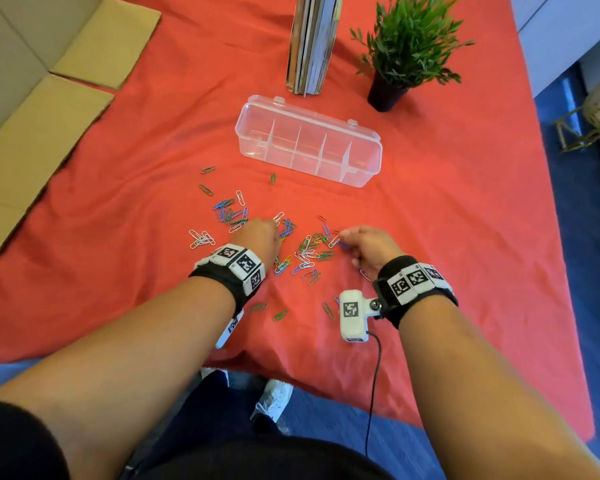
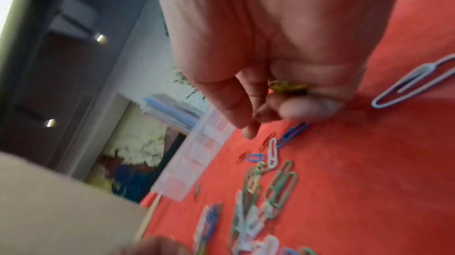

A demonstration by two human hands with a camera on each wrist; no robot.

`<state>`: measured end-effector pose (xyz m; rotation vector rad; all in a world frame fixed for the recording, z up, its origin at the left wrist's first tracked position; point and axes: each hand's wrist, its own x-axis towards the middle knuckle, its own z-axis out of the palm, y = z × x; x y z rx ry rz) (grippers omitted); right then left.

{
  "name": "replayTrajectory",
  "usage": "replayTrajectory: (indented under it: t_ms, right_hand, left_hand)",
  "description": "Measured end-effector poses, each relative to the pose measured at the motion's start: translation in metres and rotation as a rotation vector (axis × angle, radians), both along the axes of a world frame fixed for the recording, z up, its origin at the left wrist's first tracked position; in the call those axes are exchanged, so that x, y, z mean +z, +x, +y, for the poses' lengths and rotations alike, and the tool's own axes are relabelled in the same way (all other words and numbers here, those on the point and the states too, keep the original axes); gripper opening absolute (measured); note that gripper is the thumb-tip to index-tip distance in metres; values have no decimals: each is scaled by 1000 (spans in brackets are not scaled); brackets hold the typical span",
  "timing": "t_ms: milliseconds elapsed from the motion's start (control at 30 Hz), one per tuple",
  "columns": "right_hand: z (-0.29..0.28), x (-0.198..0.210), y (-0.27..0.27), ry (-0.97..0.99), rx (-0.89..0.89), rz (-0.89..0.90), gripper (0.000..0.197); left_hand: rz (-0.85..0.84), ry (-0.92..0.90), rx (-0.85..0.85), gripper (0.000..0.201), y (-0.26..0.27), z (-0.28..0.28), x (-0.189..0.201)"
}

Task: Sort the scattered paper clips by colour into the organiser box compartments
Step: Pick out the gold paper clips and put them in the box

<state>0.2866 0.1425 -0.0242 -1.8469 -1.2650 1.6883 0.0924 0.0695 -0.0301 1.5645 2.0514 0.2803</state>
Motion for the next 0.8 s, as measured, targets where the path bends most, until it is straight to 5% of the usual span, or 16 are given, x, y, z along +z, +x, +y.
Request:
replayTrajectory:
  t_ms: [233, 467, 567, 667, 800]
  right_hand:
    - [-9, -10, -27, 422, 527, -511, 26]
    - [-11, -12, -31, 558, 614, -725, 19]
    - [-10, -9, -30, 489, 625, -694, 15]
    - [-5, -4, -31, 428, 455, -496, 7]
    - [3, 2, -23, 377, 267, -338, 23]
  left_hand:
    - [-84, 30, 145, 26, -19, -14, 3]
    - [-263, -34, 226, 31, -34, -23, 12]
    - [-332, 7, 307, 24, -35, -23, 15]
    - [-395, 24, 328, 23, -39, -22, 15]
    - [-565, 22, 410, 14, -39, -19, 14]
